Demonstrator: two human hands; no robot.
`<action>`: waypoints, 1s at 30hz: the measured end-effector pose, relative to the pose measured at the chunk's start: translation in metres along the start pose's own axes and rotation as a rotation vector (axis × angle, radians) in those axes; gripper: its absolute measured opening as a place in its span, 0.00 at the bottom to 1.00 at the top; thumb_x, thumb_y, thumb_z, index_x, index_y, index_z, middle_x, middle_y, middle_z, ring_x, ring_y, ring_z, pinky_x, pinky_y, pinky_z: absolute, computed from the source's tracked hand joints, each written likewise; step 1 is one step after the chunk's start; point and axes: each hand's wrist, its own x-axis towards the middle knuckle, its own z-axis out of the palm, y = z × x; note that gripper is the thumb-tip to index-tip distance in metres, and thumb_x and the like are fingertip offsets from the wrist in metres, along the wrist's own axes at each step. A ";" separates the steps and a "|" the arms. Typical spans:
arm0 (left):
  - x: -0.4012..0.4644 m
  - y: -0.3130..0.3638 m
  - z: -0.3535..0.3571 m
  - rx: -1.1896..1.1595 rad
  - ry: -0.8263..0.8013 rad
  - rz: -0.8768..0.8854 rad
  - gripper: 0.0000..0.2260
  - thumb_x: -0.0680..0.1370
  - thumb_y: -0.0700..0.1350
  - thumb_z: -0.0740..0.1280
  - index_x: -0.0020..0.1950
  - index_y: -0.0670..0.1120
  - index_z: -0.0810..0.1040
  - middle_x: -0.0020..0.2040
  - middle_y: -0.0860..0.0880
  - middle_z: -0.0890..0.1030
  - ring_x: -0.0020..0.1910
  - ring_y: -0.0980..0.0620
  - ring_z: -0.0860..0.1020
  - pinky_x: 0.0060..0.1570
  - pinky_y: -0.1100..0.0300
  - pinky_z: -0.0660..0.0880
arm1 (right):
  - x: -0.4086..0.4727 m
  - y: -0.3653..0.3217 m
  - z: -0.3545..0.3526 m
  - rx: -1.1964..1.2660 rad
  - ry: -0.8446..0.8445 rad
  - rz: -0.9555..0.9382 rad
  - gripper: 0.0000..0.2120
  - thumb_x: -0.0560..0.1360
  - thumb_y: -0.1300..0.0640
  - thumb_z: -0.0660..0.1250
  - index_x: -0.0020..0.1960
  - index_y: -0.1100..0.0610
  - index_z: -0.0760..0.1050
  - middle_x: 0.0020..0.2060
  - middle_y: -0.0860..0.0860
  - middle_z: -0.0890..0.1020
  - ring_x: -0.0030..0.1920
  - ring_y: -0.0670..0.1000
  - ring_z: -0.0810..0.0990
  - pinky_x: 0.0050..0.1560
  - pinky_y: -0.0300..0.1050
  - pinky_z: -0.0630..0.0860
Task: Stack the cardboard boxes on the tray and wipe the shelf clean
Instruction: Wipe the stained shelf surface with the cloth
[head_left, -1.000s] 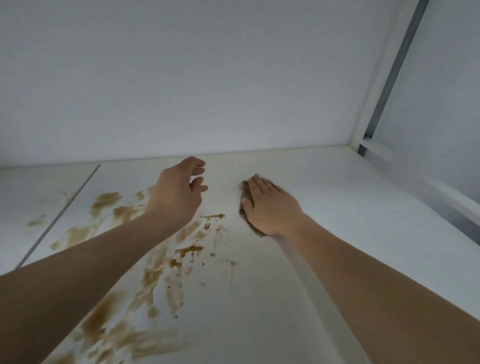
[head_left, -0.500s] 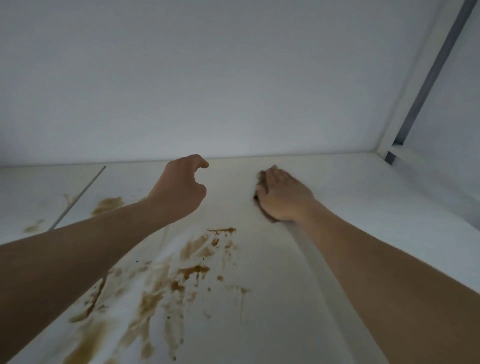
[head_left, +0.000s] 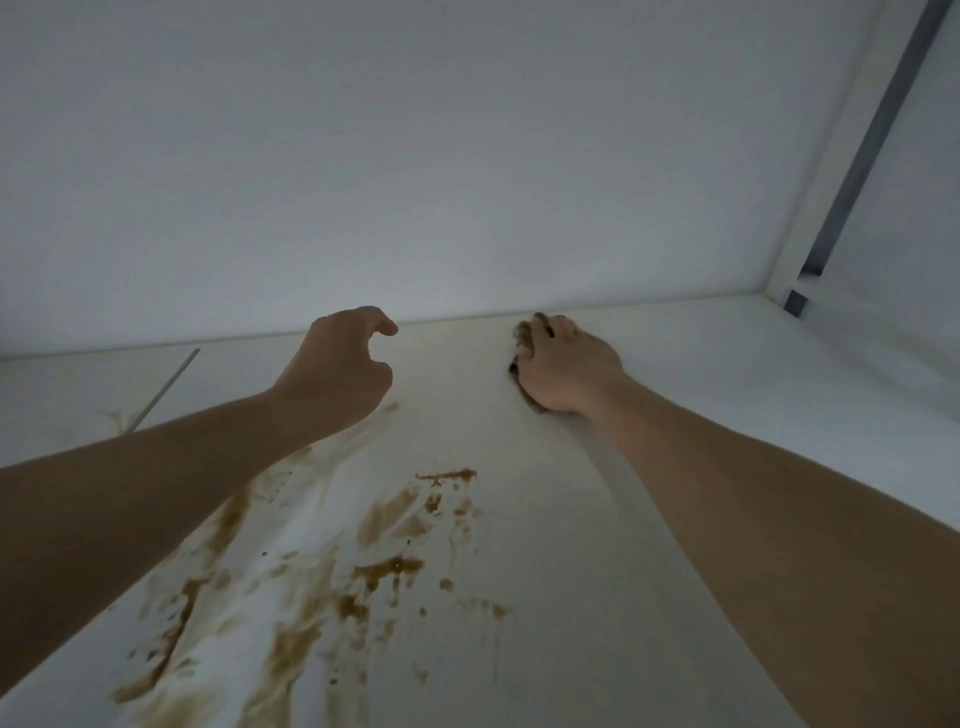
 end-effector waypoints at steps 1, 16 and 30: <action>0.001 0.001 0.003 -0.004 -0.006 -0.003 0.24 0.70 0.29 0.59 0.65 0.44 0.73 0.47 0.48 0.75 0.44 0.52 0.73 0.41 0.61 0.74 | -0.003 -0.008 0.002 -0.008 -0.017 -0.088 0.28 0.83 0.46 0.42 0.79 0.57 0.48 0.78 0.52 0.52 0.77 0.52 0.53 0.75 0.47 0.51; 0.024 0.005 0.011 -0.002 0.068 0.001 0.24 0.71 0.30 0.59 0.66 0.42 0.74 0.66 0.44 0.74 0.64 0.49 0.73 0.50 0.62 0.69 | 0.030 0.089 -0.012 -0.001 -0.082 0.334 0.30 0.82 0.48 0.40 0.79 0.60 0.41 0.79 0.54 0.43 0.78 0.52 0.44 0.77 0.48 0.42; 0.005 -0.032 -0.020 0.079 0.089 -0.068 0.24 0.73 0.31 0.57 0.68 0.43 0.72 0.67 0.48 0.73 0.66 0.52 0.71 0.48 0.64 0.66 | 0.008 -0.076 0.007 -0.041 -0.173 -0.314 0.29 0.82 0.41 0.40 0.80 0.51 0.40 0.79 0.45 0.42 0.78 0.45 0.43 0.77 0.46 0.44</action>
